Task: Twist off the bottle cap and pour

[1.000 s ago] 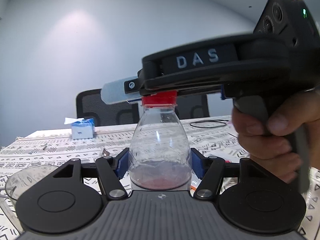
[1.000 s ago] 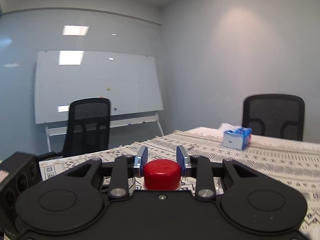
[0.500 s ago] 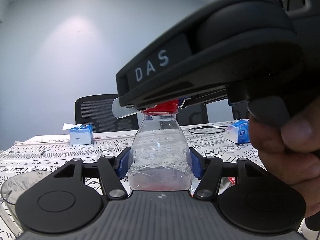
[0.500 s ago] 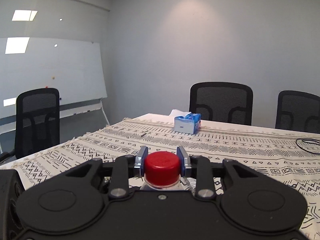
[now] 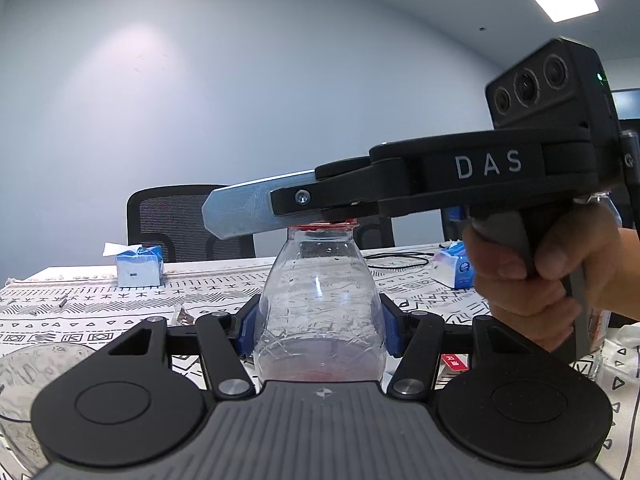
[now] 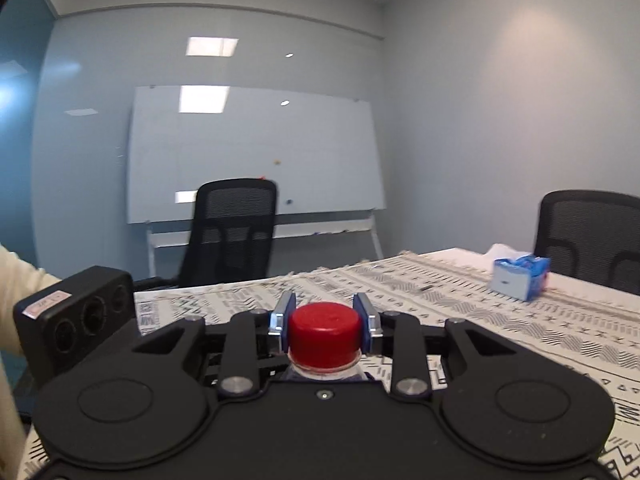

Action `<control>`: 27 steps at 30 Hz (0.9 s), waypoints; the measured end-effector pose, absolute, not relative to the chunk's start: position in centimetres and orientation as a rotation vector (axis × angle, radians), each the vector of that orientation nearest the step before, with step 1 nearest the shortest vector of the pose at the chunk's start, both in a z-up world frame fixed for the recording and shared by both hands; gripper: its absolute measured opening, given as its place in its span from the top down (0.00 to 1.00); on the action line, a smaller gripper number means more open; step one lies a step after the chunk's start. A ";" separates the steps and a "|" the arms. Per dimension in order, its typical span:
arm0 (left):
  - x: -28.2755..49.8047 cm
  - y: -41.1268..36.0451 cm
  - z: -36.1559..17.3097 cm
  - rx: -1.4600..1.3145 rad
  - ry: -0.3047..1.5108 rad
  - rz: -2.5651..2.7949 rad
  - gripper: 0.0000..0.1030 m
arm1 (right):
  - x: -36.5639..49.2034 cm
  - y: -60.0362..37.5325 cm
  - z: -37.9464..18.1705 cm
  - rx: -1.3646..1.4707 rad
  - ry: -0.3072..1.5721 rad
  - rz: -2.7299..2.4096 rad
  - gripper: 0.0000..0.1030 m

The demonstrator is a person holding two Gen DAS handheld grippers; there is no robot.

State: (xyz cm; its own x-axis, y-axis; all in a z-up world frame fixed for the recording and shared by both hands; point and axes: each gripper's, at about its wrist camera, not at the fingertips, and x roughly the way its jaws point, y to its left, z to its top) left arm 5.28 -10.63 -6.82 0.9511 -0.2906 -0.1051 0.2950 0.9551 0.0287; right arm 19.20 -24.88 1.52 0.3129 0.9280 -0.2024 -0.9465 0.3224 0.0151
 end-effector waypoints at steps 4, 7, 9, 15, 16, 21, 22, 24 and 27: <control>5.7 -10.5 -6.8 0.051 0.098 -0.280 0.46 | 16.4 -23.4 2.8 -0.134 0.209 1.009 0.49; 6.1 -10.4 -6.9 0.051 0.098 -0.270 0.46 | 13.9 -22.2 3.1 -0.131 0.206 0.797 0.45; 6.0 -10.4 -6.8 0.052 0.098 -0.268 0.46 | 13.1 -21.7 2.9 -0.136 0.210 0.737 0.50; 5.9 -10.2 -6.7 0.048 0.095 -0.279 0.46 | 12.3 -22.0 1.9 -0.157 0.168 0.777 0.69; 6.1 -10.1 -6.7 0.049 0.097 -0.285 0.46 | 12.5 -22.3 1.9 -0.162 0.163 0.804 0.68; 6.4 -9.9 -6.6 0.040 0.113 -0.309 0.46 | 15.7 -25.0 1.8 -0.153 0.167 1.044 0.69; 6.4 -10.0 -6.7 0.042 0.113 -0.312 0.46 | 16.2 -25.3 1.9 -0.152 0.170 1.080 0.69; 6.7 -9.9 -6.7 0.041 0.112 -0.313 0.46 | 17.1 -25.9 1.9 -0.149 0.175 1.153 0.69; 6.9 -9.8 -6.9 0.039 0.109 -0.310 0.46 | 17.3 -25.6 2.7 -0.175 0.207 1.167 0.67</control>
